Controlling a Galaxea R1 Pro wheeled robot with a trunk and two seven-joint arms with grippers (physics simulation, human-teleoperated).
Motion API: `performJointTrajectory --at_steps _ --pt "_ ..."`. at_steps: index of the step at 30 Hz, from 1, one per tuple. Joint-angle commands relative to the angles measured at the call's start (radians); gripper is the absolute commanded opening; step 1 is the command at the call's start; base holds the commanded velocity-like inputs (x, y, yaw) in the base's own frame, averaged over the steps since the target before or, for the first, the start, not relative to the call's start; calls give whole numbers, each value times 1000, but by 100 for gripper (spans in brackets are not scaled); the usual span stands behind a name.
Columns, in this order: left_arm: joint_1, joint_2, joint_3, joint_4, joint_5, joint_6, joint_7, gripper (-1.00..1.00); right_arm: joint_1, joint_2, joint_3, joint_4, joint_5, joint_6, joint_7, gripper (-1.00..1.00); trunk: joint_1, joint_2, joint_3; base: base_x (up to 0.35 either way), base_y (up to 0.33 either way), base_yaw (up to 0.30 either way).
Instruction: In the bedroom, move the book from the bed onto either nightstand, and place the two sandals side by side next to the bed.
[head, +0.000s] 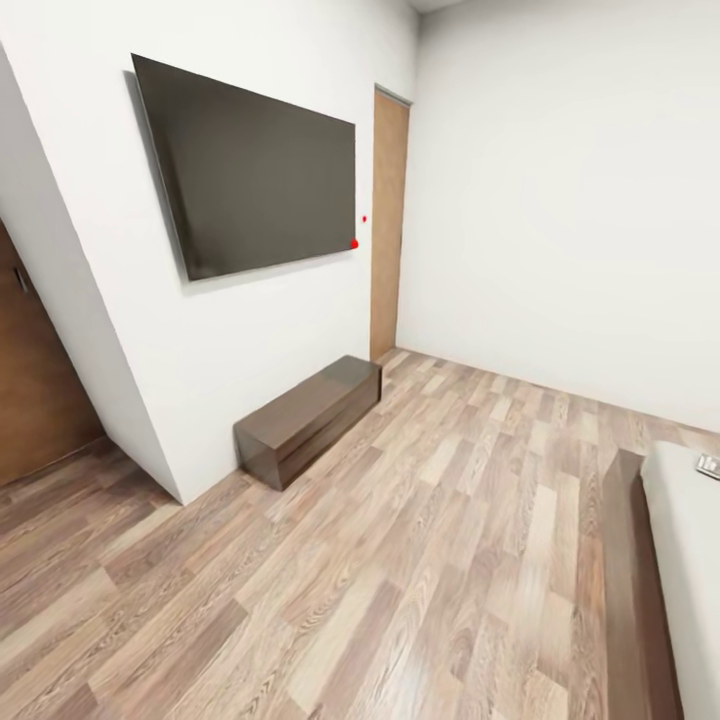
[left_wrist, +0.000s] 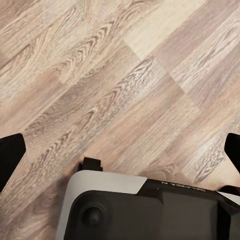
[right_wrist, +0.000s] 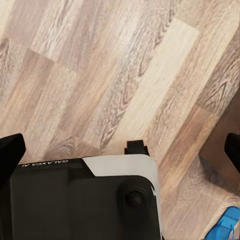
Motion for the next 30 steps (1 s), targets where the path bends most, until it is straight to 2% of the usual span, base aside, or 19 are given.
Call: performJointTrajectory --at_steps 1,12,30 --pt "-1 0 1 2 6 -2 -6 100 -2 0 1 2 -10 0 4 100 1 -2 -2 324 149 0" --pt "-1 0 1 2 6 -2 -6 100 -2 0 1 2 -8 0 3 100 1 -2 -2 322 147 -27" --pt "-1 0 1 2 6 -2 -6 100 -2 1 1 3 -8 0 3 100 1 -2 -2 316 129 -277"
